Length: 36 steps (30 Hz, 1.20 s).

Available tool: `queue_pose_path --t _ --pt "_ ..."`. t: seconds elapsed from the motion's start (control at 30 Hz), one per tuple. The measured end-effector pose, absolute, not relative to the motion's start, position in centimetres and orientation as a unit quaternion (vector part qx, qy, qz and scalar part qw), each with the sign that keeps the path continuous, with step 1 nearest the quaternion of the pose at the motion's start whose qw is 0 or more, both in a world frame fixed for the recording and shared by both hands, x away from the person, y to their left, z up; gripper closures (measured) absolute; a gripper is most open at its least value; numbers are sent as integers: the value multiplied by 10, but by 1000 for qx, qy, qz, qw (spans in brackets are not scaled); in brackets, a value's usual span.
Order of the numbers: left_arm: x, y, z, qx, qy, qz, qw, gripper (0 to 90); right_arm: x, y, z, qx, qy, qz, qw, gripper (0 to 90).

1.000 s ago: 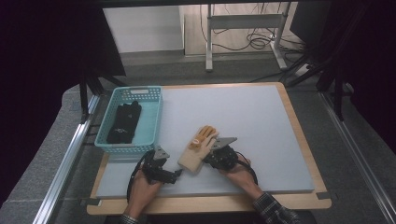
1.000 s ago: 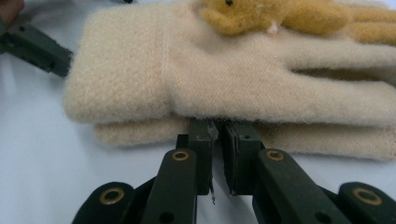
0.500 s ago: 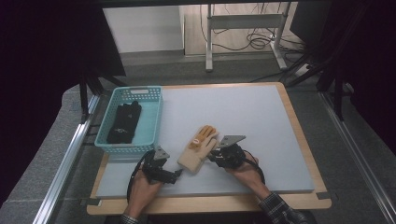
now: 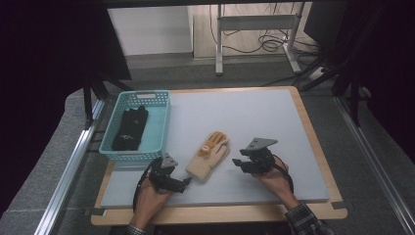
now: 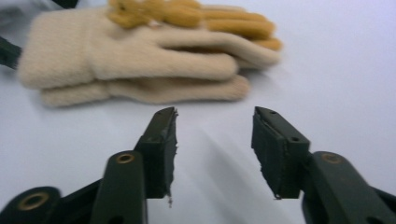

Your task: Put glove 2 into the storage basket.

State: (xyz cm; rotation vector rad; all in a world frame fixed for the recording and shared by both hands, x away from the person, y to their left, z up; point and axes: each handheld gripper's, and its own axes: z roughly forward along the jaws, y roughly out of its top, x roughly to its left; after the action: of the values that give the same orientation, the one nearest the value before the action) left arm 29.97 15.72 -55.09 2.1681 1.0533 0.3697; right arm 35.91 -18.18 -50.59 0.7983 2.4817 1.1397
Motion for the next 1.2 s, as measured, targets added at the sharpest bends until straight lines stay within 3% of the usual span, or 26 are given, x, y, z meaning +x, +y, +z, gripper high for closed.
queue_pose_path --t 0.43,0.83,1.2 --pt "300 157 -551 834 406 141 345 15 361 -232 -507 335 839 393 171 253" --pt "300 157 -551 834 407 140 346 15 359 -268 -521 371 831 372 182 178" --pt "300 158 -551 835 405 140 345 15 360 -275 -530 385 835 346 189 143"
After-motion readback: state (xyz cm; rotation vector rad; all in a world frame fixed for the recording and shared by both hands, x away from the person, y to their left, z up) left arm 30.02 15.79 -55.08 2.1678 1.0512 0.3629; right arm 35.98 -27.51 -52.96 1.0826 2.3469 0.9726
